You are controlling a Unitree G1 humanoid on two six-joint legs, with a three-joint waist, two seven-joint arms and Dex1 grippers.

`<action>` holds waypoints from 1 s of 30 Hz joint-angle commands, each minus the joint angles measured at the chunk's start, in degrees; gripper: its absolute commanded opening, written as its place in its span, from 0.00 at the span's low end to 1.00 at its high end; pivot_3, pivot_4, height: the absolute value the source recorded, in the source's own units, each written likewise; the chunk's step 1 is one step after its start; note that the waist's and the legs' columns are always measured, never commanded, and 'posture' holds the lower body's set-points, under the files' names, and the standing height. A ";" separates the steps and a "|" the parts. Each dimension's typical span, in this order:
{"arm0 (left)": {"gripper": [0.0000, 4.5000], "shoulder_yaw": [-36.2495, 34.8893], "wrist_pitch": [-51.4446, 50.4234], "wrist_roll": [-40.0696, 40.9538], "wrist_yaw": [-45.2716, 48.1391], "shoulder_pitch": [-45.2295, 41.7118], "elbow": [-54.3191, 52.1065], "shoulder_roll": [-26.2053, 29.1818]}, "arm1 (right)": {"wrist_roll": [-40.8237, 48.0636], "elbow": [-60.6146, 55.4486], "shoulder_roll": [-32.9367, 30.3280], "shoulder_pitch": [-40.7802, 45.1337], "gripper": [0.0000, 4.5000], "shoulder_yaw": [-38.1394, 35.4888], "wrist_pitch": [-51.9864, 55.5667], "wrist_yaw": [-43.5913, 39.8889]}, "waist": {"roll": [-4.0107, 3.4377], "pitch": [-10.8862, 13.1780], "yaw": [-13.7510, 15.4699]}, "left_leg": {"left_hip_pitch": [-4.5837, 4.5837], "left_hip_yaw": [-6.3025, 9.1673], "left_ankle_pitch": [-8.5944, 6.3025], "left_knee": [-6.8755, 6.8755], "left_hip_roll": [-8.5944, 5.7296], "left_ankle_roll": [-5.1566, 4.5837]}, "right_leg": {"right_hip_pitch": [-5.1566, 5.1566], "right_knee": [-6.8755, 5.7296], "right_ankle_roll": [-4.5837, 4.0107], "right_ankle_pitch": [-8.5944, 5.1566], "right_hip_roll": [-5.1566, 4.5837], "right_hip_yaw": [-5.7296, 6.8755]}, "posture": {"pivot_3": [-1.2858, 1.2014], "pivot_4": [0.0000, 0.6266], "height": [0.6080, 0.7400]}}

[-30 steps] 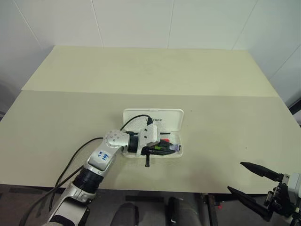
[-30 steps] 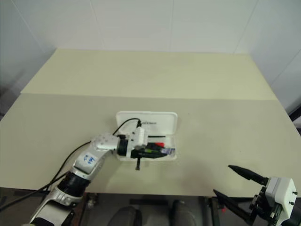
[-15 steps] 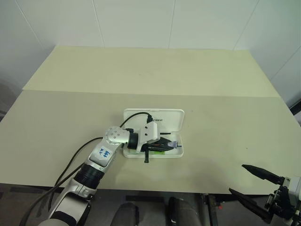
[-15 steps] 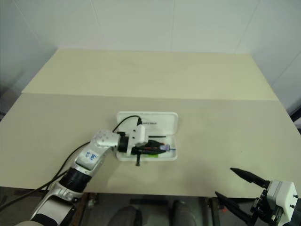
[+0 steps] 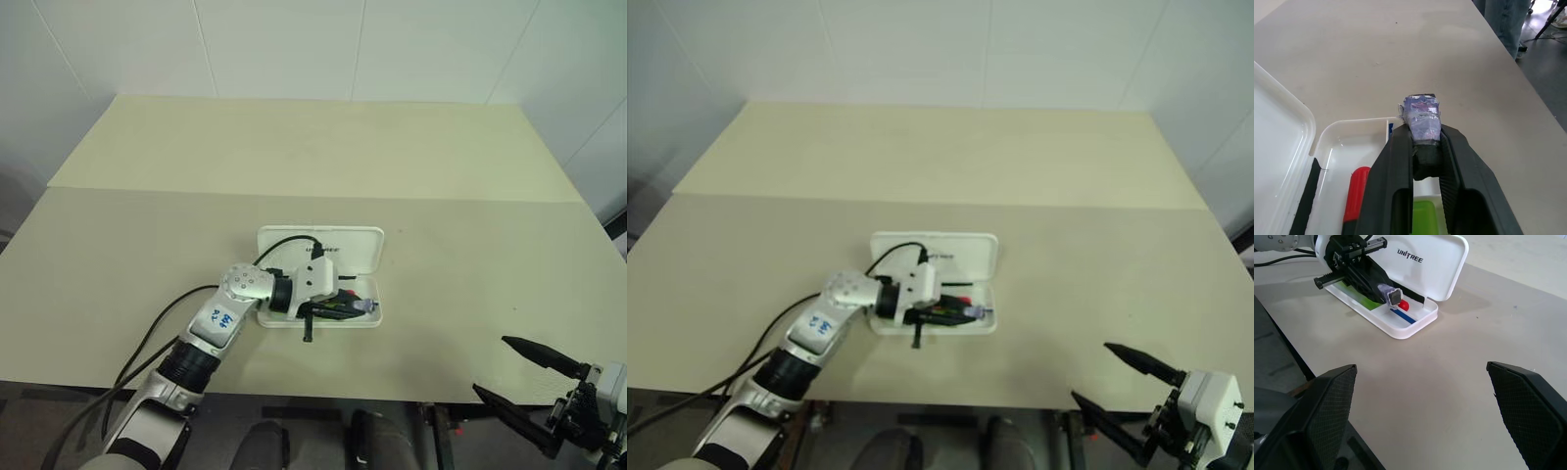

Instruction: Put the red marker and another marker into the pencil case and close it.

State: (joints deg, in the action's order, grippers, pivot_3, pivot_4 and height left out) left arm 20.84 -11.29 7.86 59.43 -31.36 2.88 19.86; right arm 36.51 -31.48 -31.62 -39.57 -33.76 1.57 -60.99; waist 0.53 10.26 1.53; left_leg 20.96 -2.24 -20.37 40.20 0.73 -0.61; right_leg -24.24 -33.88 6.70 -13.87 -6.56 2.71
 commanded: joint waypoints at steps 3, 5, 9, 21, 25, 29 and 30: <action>0.58 -0.23 0.87 0.28 0.43 -1.60 -1.22 -0.57 | 0.50 -1.92 0.00 -0.39 1.00 0.30 0.27 1.28 | 0.00 0.00 0.01 | 0.00 0.00 0.00 0.00 0.00 0.00 | 0.00 0.00 0.00 0.00 0.00 0.01 | 0.52 0.24 1.00; 0.74 -0.28 1.07 -0.06 -0.05 -1.71 -1.09 -0.71 | 0.48 -1.97 -0.10 -0.40 1.00 0.33 0.37 1.46 | 0.00 0.00 0.00 | 0.00 0.00 0.00 0.00 0.00 0.00 | 0.00 0.00 0.00 0.00 0.00 0.01 | 0.52 0.24 1.00; 0.99 -0.43 0.03 1.24 0.99 -1.50 -2.35 -0.84 | 0.41 -1.93 -0.15 -0.57 1.00 0.19 0.39 1.41 | 0.00 0.00 0.00 | 0.00 0.00 0.00 0.00 0.00 0.00 | 0.00 0.00 0.00 0.00 0.01 0.01 | 0.52 0.24 1.00; 0.99 -2.60 -5.15 6.67 2.66 -2.37 -9.45 -0.64 | 0.61 -1.47 -0.28 -0.53 1.00 -0.09 0.14 0.81 | 0.00 0.00 0.01 | 0.01 0.01 0.00 0.00 0.00 0.00 | 0.00 0.01 -0.01 0.00 0.00 0.01 | 0.52 0.24 1.00; 0.99 -5.15 -8.11 11.51 2.83 -3.14 -12.61 -1.35 | 1.16 -1.45 -0.31 0.28 1.00 -0.11 0.08 0.82 | 0.00 0.00 -0.01 | 0.01 0.02 0.00 0.00 0.00 0.00 | 0.00 0.01 -0.01 0.00 0.00 0.00 | 0.52 0.24 1.00; 0.99 -7.18 -10.23 13.12 1.93 -4.60 -14.05 -0.56 | 2.64 -1.54 0.05 1.35 1.00 -0.55 0.25 1.24 | 0.00 0.00 -0.01 | 0.00 0.02 0.00 0.00 0.00 0.00 | 0.00 0.01 -0.01 0.00 0.01 0.00 | 0.52 0.24 1.00; 0.99 -8.07 -10.58 13.30 1.32 -5.53 -13.86 -0.47 | 3.51 -1.84 -0.01 1.82 1.00 -0.62 0.73 1.60 | 0.01 0.00 -0.01 | 0.01 0.02 0.00 0.00 0.00 0.00 | 0.00 0.00 0.00 0.00 0.01 0.00 | 0.52 0.24 1.00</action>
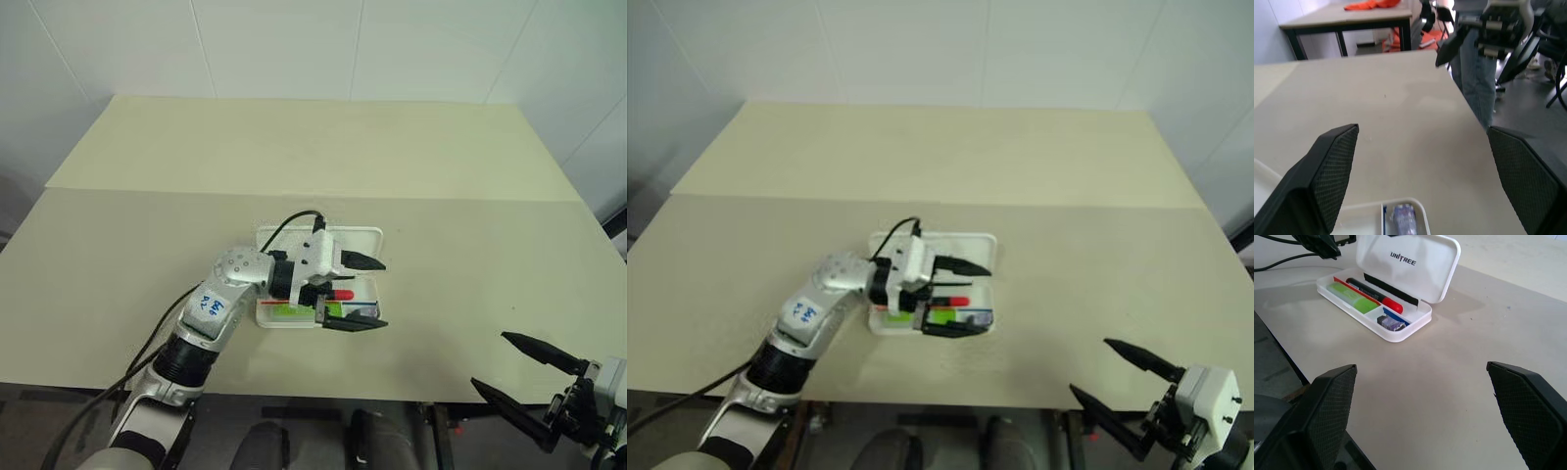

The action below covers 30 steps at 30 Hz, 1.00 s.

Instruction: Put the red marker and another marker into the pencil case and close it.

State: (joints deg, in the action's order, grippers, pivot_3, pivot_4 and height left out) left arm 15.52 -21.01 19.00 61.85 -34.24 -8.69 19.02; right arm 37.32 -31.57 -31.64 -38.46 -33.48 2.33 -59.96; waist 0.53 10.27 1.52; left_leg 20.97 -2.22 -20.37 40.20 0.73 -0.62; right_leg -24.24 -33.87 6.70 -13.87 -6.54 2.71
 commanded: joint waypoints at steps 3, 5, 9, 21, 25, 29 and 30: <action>0.99 -4.90 -1.11 2.21 -2.50 -5.45 -1.10 0.65 | 3.73 -2.16 -0.58 1.66 1.00 -1.02 0.90 1.03 | 0.00 0.00 0.02 | -0.01 0.00 0.02 0.00 -0.01 -0.01 | 0.00 -0.01 0.00 0.01 0.00 0.00 | 0.52 0.24 1.00; 0.99 -6.18 -1.02 2.38 -3.04 -7.23 0.00 0.75 | 3.74 -1.99 -0.95 1.99 1.00 -1.15 0.96 0.91 | 0.00 0.00 0.04 | -0.01 0.02 0.03 0.00 -0.01 0.00 | 0.00 -0.01 -0.01 0.01 0.01 0.01 | 0.52 0.24 1.00; 0.99 -10.01 2.01 2.14 -4.21 -12.58 4.64 1.08 | 3.63 -1.36 -1.76 3.23 1.00 -1.10 1.55 1.02 | 0.02 0.01 0.01 | 0.02 0.02 0.03 -0.01 -0.03 -0.01 | 0.00 0.02 0.01 0.02 0.01 0.02 | 0.52 0.24 1.00; 0.99 -16.36 9.84 -10.98 -17.66 -22.08 24.39 11.53 | 1.46 1.12 -3.54 9.61 1.00 2.89 4.01 1.96 | 0.04 0.03 -0.46 | -0.03 -0.10 0.06 -0.12 -0.02 0.05 | -0.01 0.03 0.08 0.05 0.05 0.05 | 0.52 0.24 1.00; 0.99 -19.16 8.93 -7.01 -16.65 -20.35 24.70 11.24 | 1.35 2.05 -3.83 11.07 1.00 3.33 4.16 1.76 | 0.08 0.06 0.26 | 0.15 -0.19 0.11 -0.10 -0.01 0.15 | -0.02 -0.06 0.08 0.05 0.07 0.18 | 0.52 0.24 1.00; 0.99 -22.80 5.89 -4.89 -19.64 -15.19 21.35 11.60 | 1.70 2.63 -4.32 12.92 1.00 3.51 4.34 1.54 | 0.08 0.06 0.11 | 0.21 -0.25 0.16 -0.11 -0.02 0.25 | -0.01 0.02 0.12 0.08 0.04 0.19 | 0.52 0.24 1.00; 0.95 -24.10 3.98 -3.57 -19.94 -13.92 20.68 11.84 | 1.90 2.58 -4.63 13.82 1.00 3.69 4.62 1.66 | 0.08 0.06 0.01 | 0.17 -0.25 0.15 -0.12 -0.01 0.23 | -0.01 0.02 0.13 0.08 0.03 0.16 | 0.52 0.24 1.00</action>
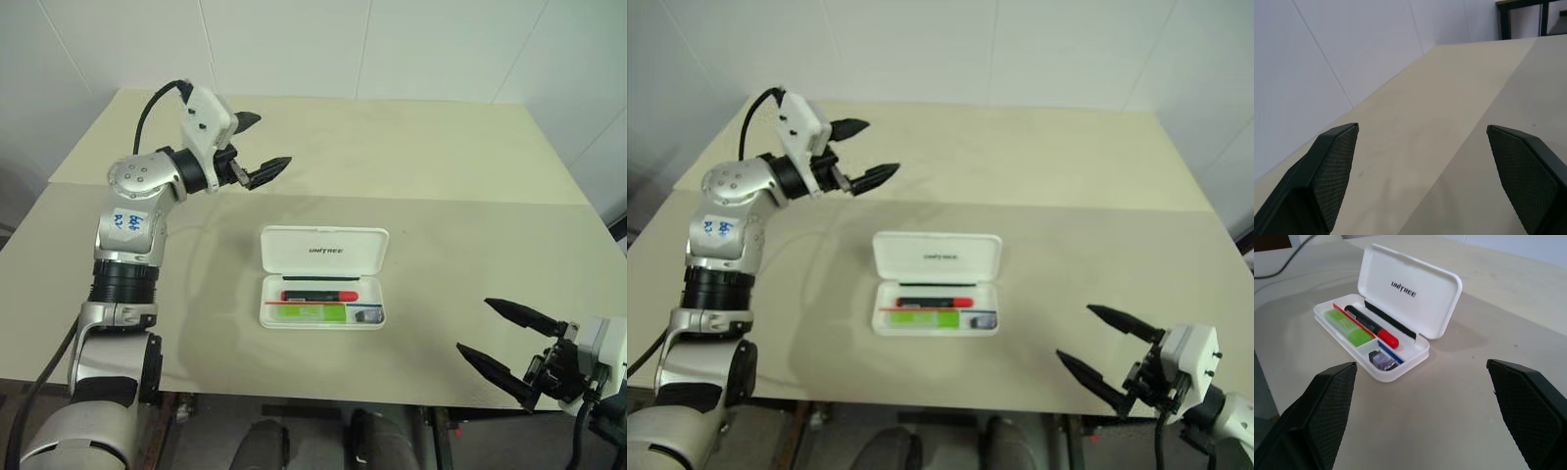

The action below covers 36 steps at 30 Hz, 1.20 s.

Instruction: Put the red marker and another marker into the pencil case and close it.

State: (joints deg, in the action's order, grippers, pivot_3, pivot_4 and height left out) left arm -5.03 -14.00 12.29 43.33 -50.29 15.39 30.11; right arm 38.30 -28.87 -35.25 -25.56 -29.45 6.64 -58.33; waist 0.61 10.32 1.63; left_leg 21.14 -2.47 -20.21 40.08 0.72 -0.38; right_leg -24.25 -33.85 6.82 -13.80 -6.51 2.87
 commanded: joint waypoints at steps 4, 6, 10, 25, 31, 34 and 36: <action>0.71 -7.15 -8.54 7.41 -1.47 5.93 -4.51 1.45 | 1.61 -0.56 -2.40 4.45 1.00 0.56 2.08 0.56 | 0.07 0.04 -0.35 | -0.01 0.03 -0.01 0.01 0.03 0.00 | -0.02 0.02 0.02 0.01 -0.01 -0.01 | 0.52 0.24 1.00; 0.55 -7.45 -11.16 8.96 0.79 6.78 -2.53 2.35 | 1.78 -0.56 -3.46 7.14 1.00 1.32 3.52 1.12 | 0.08 0.05 -0.30 | -0.06 0.02 0.00 0.02 0.03 0.01 | -0.01 -0.02 0.03 0.02 -0.02 -0.03 | 0.52 0.24 1.00; 0.22 -7.28 -15.72 10.54 3.46 6.52 1.69 3.98 | 2.01 0.03 -4.62 10.10 1.00 1.99 5.15 1.16 | 0.08 0.05 -0.11 | -0.06 -0.03 0.05 0.02 0.02 0.09 | -0.01 -0.12 0.01 0.01 0.03 -0.01 | 0.52 0.24 1.00; 0.01 2.09 -26.86 7.25 16.29 -2.53 24.33 5.06 | 3.40 -1.18 -7.39 12.33 1.00 1.46 8.74 -0.05 | 0.13 0.07 -0.12 | 0.01 -0.20 0.04 0.02 -0.02 0.07 | -0.01 -0.05 0.02 0.01 0.03 0.04 | 0.52 0.24 1.00; 0.01 2.98 -27.97 7.80 22.54 -7.47 31.73 3.18 | 3.81 -1.17 -7.63 11.88 1.00 1.01 8.87 -0.94 | 0.16 0.09 -0.21 | 0.02 -0.24 0.03 0.01 -0.01 0.06 | -0.02 -0.03 0.02 0.01 0.05 0.03 | 0.52 0.24 1.00; 0.01 4.00 -28.26 7.01 25.39 -8.92 33.33 2.63 | 4.20 -0.96 -7.90 12.28 1.00 1.09 8.90 -1.52 | 0.16 0.09 -0.22 | 0.02 -0.25 0.03 0.01 -0.01 0.05 | -0.02 -0.03 0.02 0.01 0.04 0.03 | 0.52 0.24 1.00; 0.01 5.04 -28.64 6.67 27.29 -9.37 32.45 2.32 | 4.31 -0.64 -7.65 12.48 1.00 1.14 8.77 -1.56 | 0.16 0.09 -0.23 | 0.02 -0.25 0.03 0.01 -0.01 0.05 | -0.02 -0.03 0.02 0.01 0.04 0.03 | 0.52 0.24 1.00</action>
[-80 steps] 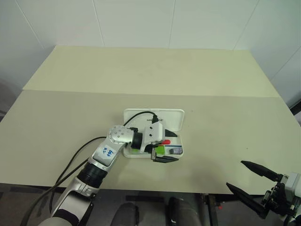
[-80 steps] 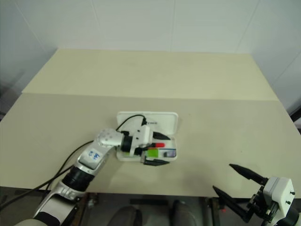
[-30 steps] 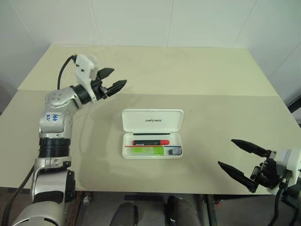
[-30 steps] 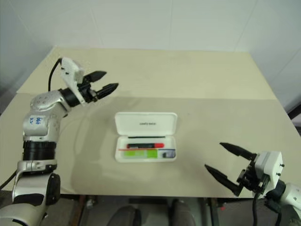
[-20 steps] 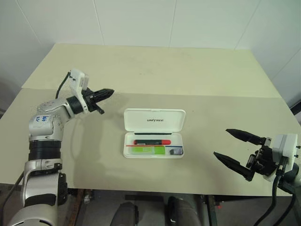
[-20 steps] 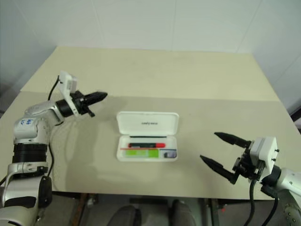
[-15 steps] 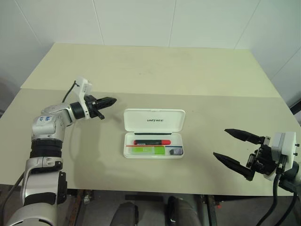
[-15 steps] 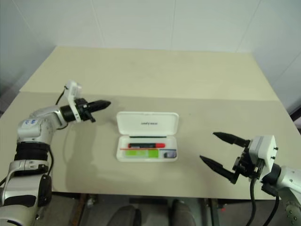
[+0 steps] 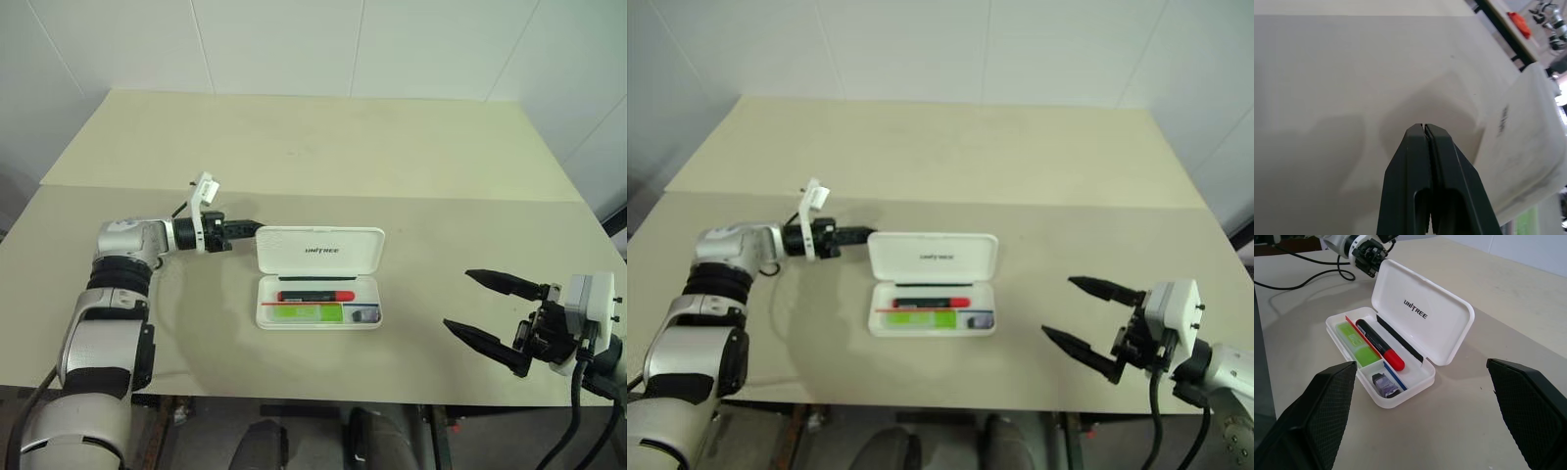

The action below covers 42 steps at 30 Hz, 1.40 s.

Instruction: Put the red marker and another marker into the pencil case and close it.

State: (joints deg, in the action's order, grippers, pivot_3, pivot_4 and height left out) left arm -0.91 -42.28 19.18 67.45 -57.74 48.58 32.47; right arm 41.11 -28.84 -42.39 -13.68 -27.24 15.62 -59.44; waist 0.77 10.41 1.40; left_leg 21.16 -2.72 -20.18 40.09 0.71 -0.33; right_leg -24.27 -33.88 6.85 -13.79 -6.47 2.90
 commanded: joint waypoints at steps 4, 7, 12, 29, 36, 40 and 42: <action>0.01 2.11 -1.32 -0.21 5.09 -1.97 -3.94 -0.03 | 0.76 0.37 0.62 -3.26 1.00 -1.75 -1.62 -2.48 | 0.00 0.00 -0.01 | -0.01 0.01 0.00 0.00 0.01 0.00 | 0.00 -0.01 0.00 0.00 0.01 0.00 | 0.52 0.24 1.00; 0.01 3.34 -4.13 1.00 7.04 -0.59 -10.87 0.54 | 1.55 0.05 1.12 -6.54 1.00 -3.85 -2.44 -3.66 | 0.03 0.02 0.18 | 0.07 0.06 0.00 -0.01 0.01 0.00 | -0.02 0.00 0.00 0.00 0.01 0.02 | 0.52 0.24 1.00; 0.01 4.06 -9.68 3.14 8.00 2.62 -21.68 1.45 | 2.07 -0.51 0.66 -7.73 1.00 -5.65 -2.76 -4.08 | 0.03 0.02 -0.07 | 0.00 -0.07 -0.04 0.05 -0.03 -0.08 | -0.01 0.01 0.06 0.03 -0.07 -0.11 | 0.52 0.24 1.00; 0.01 11.86 -14.70 3.92 4.90 13.28 -40.14 6.44 | 1.36 -2.51 2.06 -9.23 1.00 -5.11 -2.94 -1.59 | 0.02 0.02 -0.02 | -0.04 0.13 -0.04 0.03 0.04 -0.07 | -0.04 -0.09 -0.03 -0.01 0.00 -0.16 | 0.52 0.24 1.00; 0.01 14.55 -14.02 3.97 4.55 14.87 -43.25 7.18 | 1.30 -2.88 2.50 -10.29 1.00 -5.65 -3.17 -1.78 | 0.02 0.02 -0.01 | -0.04 0.27 -0.08 0.03 0.03 -0.14 | -0.04 -0.08 -0.03 -0.02 0.00 -0.16 | 0.52 0.24 1.00; 0.01 15.80 -14.09 4.17 5.05 15.45 -44.52 7.88 | 1.49 -3.00 2.26 -11.94 1.00 -6.50 -3.43 -2.83 | 0.02 0.02 -0.01 | -0.04 0.29 -0.08 0.03 0.03 -0.14 | -0.04 -0.09 -0.03 -0.02 0.00 -0.16 | 0.52 0.24 1.00; 0.01 16.80 -15.06 4.57 5.32 16.10 -45.63 8.13 | 1.76 -3.13 2.13 -13.27 1.00 -7.23 -3.77 -3.97 | 0.02 0.02 0.01 | -0.04 0.30 -0.09 0.04 0.03 -0.16 | -0.04 -0.09 -0.03 -0.02 0.00 -0.16 | 0.52 0.24 1.00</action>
State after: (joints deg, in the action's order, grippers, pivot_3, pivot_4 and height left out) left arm 14.90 -56.93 23.35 72.15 -42.02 4.99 39.45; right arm 41.99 -30.13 -40.24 -26.30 -31.98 13.32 -62.33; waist 0.79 10.42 1.41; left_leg 21.12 -2.42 -20.28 40.13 0.75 -0.50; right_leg -24.31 -33.97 6.81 -13.80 -6.46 2.74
